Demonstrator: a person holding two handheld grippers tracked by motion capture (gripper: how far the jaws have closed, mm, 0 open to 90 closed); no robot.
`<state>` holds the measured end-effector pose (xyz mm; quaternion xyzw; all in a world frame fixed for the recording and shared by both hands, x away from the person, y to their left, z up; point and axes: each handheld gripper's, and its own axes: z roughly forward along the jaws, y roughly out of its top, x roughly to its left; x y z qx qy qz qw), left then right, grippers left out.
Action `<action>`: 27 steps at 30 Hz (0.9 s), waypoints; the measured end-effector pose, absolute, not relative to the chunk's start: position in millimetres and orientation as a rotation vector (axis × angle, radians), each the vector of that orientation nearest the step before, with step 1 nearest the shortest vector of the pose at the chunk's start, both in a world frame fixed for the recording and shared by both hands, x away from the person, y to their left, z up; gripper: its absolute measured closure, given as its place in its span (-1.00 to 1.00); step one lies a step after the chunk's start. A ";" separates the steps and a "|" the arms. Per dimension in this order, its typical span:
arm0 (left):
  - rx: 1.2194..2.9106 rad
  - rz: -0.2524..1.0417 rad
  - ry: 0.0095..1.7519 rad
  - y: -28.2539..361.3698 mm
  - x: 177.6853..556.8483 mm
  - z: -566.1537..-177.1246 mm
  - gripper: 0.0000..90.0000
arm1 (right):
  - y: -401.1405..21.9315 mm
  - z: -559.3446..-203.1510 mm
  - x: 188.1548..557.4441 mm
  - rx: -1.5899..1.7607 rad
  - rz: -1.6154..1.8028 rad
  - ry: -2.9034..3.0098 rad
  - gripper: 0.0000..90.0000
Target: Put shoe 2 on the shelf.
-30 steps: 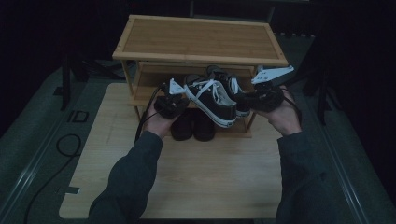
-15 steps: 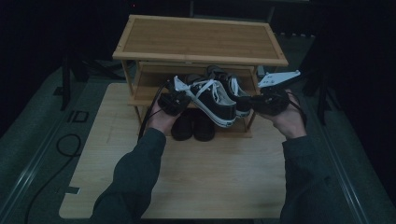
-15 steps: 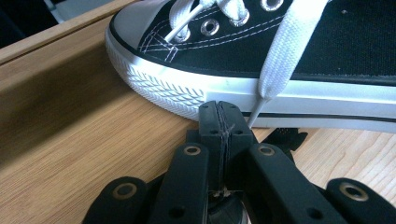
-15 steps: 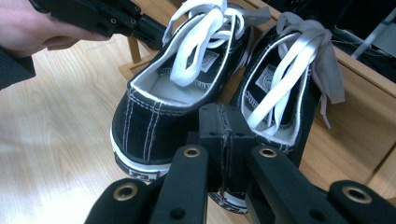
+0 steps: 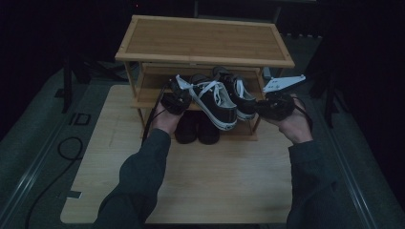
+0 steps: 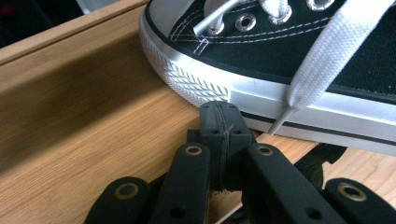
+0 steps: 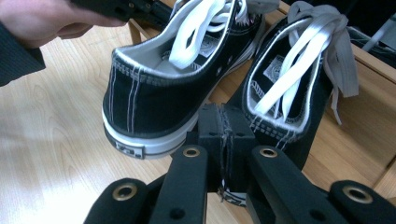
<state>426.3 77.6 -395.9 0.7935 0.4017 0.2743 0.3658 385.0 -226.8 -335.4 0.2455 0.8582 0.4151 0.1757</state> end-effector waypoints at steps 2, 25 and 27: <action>2.059 0.722 1.019 77.5 426.2 -395.2 1.00 | -227.8 -336.9 385.1 0.692 1.176 2.434 0.95; 2.039 0.739 1.082 75.0 433.0 -394.2 1.00 | -223.1 -347.8 384.0 0.653 1.176 2.481 0.94; 2.042 0.736 1.078 75.7 433.5 -393.7 1.00 | -221.8 -349.1 383.7 0.641 1.184 2.489 0.93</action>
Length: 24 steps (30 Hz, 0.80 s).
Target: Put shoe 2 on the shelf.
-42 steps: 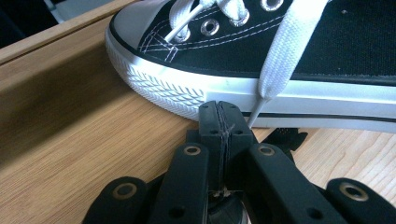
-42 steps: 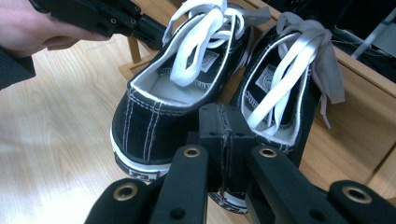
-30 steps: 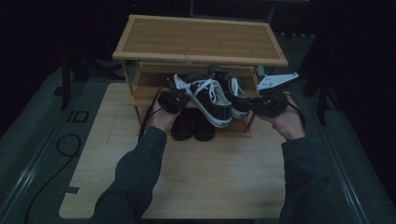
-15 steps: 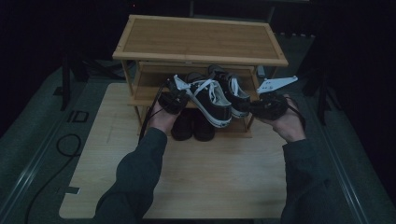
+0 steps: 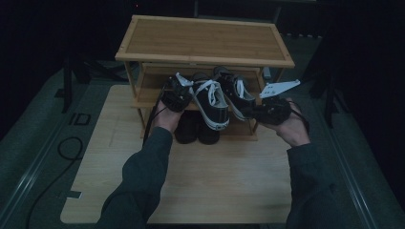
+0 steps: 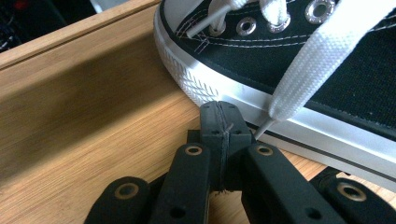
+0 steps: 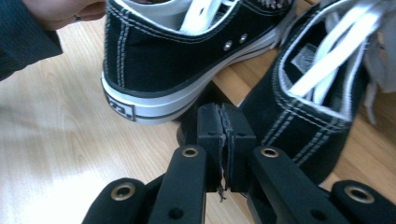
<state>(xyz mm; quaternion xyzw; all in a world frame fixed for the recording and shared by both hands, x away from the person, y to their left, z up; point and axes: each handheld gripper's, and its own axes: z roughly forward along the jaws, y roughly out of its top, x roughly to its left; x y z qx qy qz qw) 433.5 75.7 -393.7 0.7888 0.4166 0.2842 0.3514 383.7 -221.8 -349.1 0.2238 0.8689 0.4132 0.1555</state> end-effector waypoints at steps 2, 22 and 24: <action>2.044 0.736 1.076 75.9 433.2 -393.8 1.00 | -220.4 -350.6 382.8 0.626 1.201 2.497 0.93; 2.051 0.711 1.063 80.8 432.7 -395.7 1.00 | -189.5 -368.5 362.9 0.408 1.219 2.629 0.94; 2.058 0.712 1.055 81.6 432.6 -395.8 1.00 | -187.7 -369.8 362.4 0.399 1.220 2.630 0.94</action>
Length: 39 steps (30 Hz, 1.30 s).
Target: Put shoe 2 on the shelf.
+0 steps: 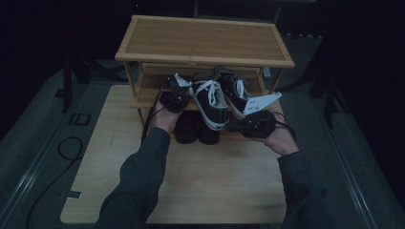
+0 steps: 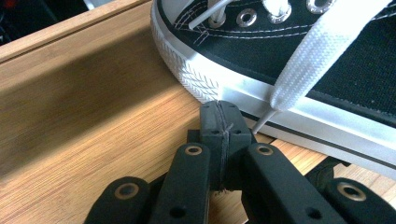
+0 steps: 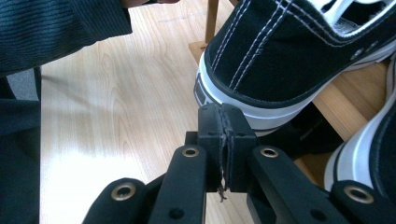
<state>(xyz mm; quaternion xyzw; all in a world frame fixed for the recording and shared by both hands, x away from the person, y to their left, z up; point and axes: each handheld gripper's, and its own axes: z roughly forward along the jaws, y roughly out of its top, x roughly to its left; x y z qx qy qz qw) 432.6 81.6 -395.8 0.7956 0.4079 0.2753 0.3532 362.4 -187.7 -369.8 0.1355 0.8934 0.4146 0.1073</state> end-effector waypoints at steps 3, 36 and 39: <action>2.059 0.707 1.050 82.1 432.9 -395.9 1.00 | -187.9 -369.8 362.5 0.396 1.231 2.630 0.95; 2.053 0.692 1.002 85.1 427.9 -398.9 1.00 | -168.6 -373.4 364.7 0.316 1.245 2.651 1.00; 2.053 0.689 1.005 85.2 428.2 -398.7 1.00 | -167.9 -373.5 365.0 0.318 1.252 2.649 1.00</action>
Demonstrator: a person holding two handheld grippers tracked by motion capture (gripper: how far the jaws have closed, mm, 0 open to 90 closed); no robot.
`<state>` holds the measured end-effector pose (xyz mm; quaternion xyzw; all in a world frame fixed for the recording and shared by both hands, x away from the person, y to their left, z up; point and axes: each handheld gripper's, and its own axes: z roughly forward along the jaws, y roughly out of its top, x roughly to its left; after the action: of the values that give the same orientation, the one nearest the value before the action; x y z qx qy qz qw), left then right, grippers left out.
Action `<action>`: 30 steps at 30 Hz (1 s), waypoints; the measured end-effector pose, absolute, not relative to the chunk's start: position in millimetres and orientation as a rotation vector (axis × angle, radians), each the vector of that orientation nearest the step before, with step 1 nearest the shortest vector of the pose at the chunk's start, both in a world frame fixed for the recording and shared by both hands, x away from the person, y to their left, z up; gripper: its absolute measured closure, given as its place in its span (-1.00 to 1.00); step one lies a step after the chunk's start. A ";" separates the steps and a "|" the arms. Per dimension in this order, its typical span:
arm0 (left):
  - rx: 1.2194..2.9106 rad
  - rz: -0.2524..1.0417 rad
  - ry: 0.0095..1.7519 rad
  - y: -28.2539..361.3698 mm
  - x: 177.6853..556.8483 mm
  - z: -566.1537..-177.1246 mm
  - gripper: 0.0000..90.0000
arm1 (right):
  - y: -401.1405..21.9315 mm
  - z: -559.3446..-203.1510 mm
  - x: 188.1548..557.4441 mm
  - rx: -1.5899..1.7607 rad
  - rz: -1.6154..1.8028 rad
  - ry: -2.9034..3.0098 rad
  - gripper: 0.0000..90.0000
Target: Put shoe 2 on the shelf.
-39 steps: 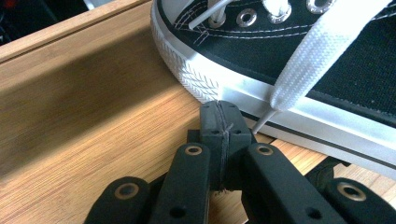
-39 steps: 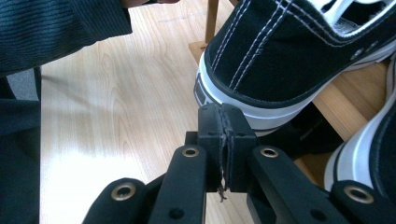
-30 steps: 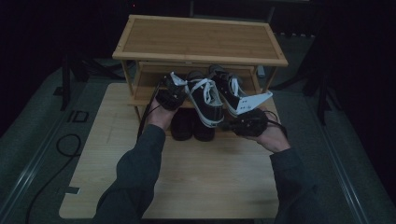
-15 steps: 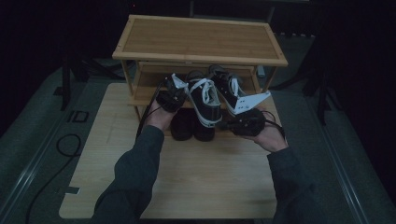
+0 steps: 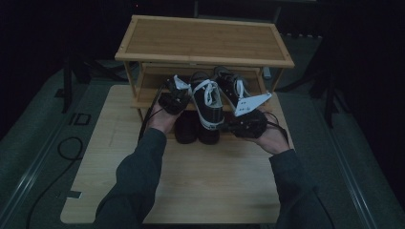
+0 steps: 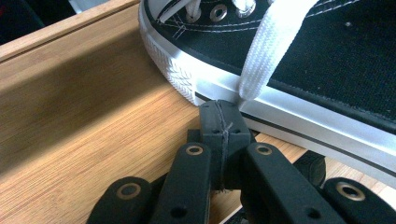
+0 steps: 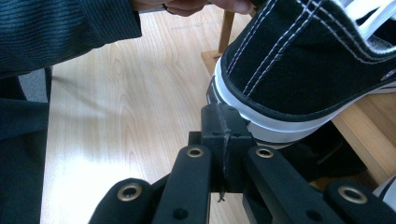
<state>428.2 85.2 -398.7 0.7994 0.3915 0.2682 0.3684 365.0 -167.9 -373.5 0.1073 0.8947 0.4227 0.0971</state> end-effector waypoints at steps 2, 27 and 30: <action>2.052 0.689 1.009 84.9 428.1 -398.7 1.00 | -167.4 -373.3 364.8 0.316 1.249 2.648 1.00; 2.049 0.708 1.005 83.6 427.9 -399.2 1.00 | -166.2 -375.4 365.6 0.301 1.247 2.613 1.00; 2.064 0.730 0.988 83.1 426.9 -398.8 1.00 | -166.2 -376.1 364.7 0.304 1.246 2.610 1.00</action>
<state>426.9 83.1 -398.8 0.8013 0.3835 0.2833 0.3615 364.7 -166.2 -376.1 0.1039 0.8914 0.4254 0.1164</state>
